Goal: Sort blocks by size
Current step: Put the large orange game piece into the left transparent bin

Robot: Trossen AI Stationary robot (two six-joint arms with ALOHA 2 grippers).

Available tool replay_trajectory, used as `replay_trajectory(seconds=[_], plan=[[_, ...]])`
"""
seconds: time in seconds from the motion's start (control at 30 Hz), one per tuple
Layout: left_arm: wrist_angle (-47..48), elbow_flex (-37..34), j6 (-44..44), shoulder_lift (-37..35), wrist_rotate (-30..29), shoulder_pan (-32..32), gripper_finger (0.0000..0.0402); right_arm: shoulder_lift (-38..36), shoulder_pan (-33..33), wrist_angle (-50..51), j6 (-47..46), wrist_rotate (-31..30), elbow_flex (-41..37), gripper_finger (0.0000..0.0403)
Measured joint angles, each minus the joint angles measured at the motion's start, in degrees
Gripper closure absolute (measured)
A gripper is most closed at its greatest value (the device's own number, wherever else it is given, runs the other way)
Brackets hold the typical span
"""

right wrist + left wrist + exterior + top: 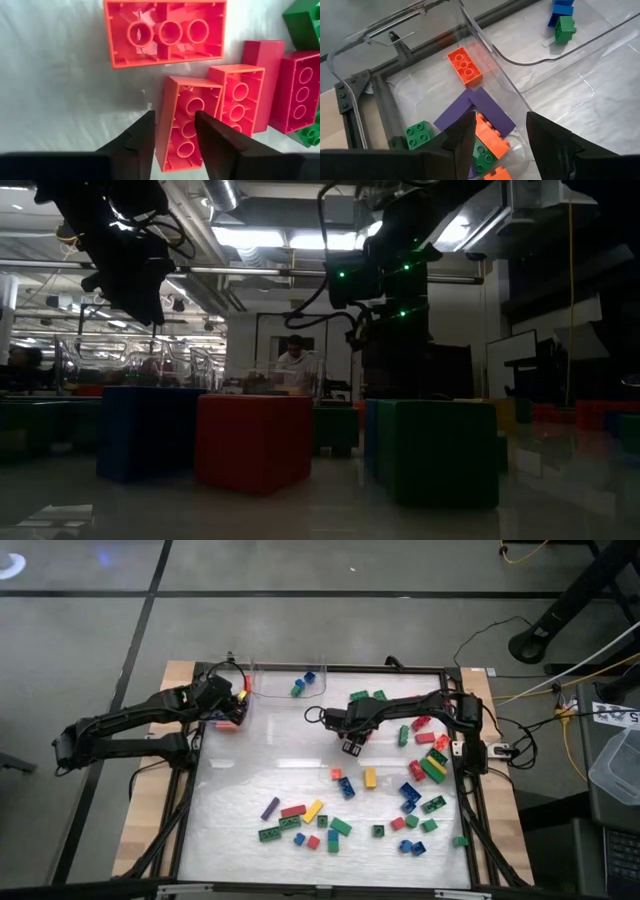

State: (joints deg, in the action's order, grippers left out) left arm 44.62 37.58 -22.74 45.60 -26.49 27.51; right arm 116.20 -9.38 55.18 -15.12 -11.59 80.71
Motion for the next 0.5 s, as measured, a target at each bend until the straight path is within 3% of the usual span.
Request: replay_trajectory(seconds=[0.5], plan=[[-0.01, 0.0, 0.0, 0.0, 0.62, 0.0, 0.024, 0.66, 5.17, 1.91, 0.38, 4.09, 5.64, 0.0292]])
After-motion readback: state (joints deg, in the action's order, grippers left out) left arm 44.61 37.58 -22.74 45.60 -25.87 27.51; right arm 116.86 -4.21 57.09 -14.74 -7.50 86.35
